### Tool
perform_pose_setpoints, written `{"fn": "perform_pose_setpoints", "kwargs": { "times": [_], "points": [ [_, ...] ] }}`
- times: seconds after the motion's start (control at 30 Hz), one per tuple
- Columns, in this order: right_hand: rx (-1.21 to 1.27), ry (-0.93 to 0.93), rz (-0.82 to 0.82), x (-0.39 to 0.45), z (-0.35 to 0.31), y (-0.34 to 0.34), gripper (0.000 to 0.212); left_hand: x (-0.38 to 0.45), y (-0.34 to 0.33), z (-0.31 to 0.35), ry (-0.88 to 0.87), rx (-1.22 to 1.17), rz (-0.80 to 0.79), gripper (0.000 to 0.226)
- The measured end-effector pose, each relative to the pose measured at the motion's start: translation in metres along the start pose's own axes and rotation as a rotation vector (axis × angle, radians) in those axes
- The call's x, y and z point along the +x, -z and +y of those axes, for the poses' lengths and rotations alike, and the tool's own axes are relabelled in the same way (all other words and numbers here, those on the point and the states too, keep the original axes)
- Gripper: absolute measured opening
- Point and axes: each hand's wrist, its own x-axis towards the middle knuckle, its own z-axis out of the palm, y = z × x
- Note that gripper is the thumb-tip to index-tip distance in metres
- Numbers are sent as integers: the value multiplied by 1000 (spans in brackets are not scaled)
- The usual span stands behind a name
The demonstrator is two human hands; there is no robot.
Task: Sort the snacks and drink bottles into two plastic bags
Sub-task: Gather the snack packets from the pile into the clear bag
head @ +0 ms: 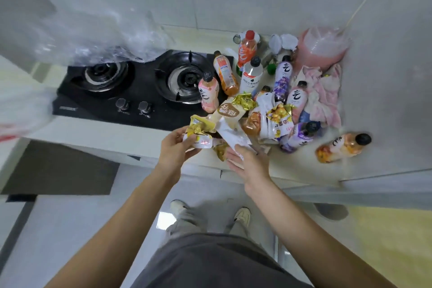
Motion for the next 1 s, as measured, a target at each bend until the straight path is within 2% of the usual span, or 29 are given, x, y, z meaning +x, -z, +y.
{"fn": "perform_pose_setpoints", "kwargs": {
  "times": [0.37,0.6,0.73,0.9,1.0],
  "points": [
    [-251,-101,-390,-62,63,-151,20,-75,182,4,-101,-231,347,23],
    [-359,-172,-387,-111,153,-267,20,-115,329,6,-101,-333,469,16],
    [-377,-251,-433,-144,206,-332,7,-132,408,2,-80,-394,496,18],
    [-478,-237,-512,-166,247,-399,18,-138,476,4,-46,-471,556,20],
    [-508,-197,-550,-169,258,-434,12,-128,506,9,-37,-481,596,22]
  ]
}}
